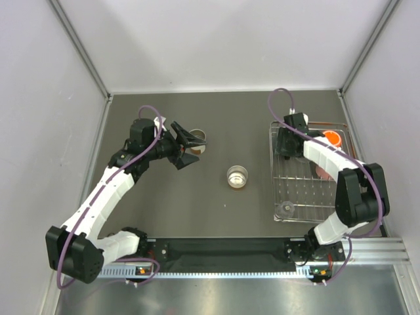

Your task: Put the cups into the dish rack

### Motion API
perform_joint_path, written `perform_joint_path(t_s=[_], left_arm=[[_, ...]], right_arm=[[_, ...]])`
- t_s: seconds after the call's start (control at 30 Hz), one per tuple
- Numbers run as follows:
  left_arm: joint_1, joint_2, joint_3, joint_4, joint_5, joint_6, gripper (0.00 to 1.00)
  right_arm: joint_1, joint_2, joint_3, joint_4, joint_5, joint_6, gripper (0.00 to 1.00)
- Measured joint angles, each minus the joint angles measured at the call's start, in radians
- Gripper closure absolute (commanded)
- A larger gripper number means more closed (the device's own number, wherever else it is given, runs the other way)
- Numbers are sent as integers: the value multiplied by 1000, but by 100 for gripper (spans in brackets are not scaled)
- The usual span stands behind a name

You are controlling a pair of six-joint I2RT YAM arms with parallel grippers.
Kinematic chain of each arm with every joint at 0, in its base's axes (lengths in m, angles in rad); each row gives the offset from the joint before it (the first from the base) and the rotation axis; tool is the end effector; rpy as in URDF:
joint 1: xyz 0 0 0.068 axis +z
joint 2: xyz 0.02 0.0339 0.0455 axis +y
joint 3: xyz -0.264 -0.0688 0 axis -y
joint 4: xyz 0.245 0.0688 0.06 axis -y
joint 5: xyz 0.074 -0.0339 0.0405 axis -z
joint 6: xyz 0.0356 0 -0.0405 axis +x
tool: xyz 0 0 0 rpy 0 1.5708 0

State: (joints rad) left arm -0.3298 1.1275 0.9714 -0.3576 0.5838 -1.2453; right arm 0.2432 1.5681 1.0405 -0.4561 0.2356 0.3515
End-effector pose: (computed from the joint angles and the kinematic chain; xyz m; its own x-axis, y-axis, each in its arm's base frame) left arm 0.2287 -0.0990 0.3222 -0.8350 -0.5498 -0.0219 -0.2089 0.3535 -0.9118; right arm 0.3139 0.0693 0.2156 -0.7961 0.1474 -0.5870 0.1762 0.9843 0.0083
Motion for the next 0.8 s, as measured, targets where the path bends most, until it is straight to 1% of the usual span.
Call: perform_joint_path(t_s=[0.17, 0.37, 0.5, 0.67, 0.8], left_arm=[[0, 0, 0, -10, 0, 14, 21], [0, 4, 7, -44, 0, 56, 23], [-14, 35, 37, -90, -9, 103, 24], [-67, 97, 95, -156, -53, 171, 24], [-148, 179, 179, -220, -113, 240, 25]], right_arm=[[8, -55, 0, -23, -25, 17, 32], [22, -202, 2, -76, -72, 37, 26], [23, -306, 7, -136, -91, 38, 20], [23, -439, 32, -242, -121, 37, 17], [23, -533, 57, -321, -153, 45, 14]])
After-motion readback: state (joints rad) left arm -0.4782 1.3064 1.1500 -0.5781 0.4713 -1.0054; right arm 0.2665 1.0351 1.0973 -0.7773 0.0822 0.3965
